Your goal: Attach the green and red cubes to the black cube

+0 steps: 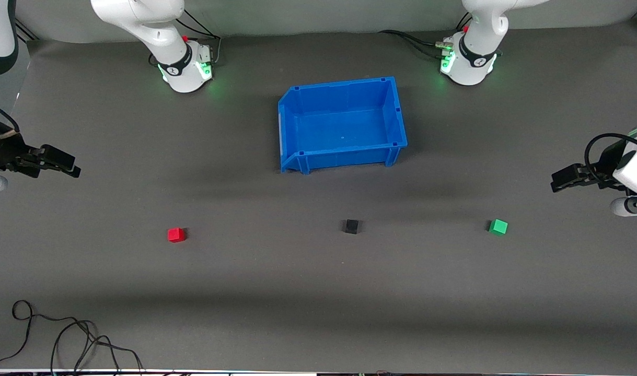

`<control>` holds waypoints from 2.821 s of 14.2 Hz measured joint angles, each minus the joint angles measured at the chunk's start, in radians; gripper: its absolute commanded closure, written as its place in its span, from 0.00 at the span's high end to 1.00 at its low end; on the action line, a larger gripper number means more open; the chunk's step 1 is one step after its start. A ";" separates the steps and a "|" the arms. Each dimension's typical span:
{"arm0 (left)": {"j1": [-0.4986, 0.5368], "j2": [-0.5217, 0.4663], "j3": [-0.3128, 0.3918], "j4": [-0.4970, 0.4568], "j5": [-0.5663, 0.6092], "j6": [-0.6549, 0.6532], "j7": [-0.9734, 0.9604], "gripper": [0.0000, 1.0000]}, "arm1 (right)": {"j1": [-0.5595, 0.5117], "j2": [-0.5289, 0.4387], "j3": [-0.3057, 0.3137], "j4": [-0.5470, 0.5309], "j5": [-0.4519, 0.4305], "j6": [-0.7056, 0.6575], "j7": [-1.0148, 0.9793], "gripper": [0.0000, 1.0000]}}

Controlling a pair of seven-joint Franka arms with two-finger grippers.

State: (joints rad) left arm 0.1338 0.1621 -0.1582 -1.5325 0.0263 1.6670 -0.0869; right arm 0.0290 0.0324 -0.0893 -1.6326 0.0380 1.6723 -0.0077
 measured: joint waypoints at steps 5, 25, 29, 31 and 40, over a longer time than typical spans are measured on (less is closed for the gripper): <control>0.003 0.037 0.004 -0.003 -0.007 0.016 0.000 1.00 | 0.001 0.000 -0.001 0.000 0.000 -0.001 0.000 1.00; -0.002 0.362 0.007 -0.110 0.014 0.394 -0.044 0.98 | -0.023 0.184 -0.034 -0.022 0.237 0.033 1.228 1.00; -0.005 0.420 0.007 -0.111 0.024 0.408 -0.044 0.94 | -0.020 0.269 -0.035 -0.191 0.281 0.253 1.208 1.00; -0.005 0.457 0.007 -0.112 0.071 0.407 -0.044 0.94 | -0.016 0.316 -0.035 -0.260 0.336 0.354 1.137 1.00; -0.029 0.521 0.003 -0.122 0.131 0.410 -0.009 0.77 | 0.026 0.532 -0.032 -0.250 0.463 0.605 1.030 1.00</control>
State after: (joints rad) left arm 0.1050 0.6831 -0.1548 -1.6546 0.1573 2.0770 -0.0955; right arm 0.0547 0.5640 -0.1213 -1.8830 0.5008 2.2775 1.0227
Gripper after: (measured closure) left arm 0.101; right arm 0.000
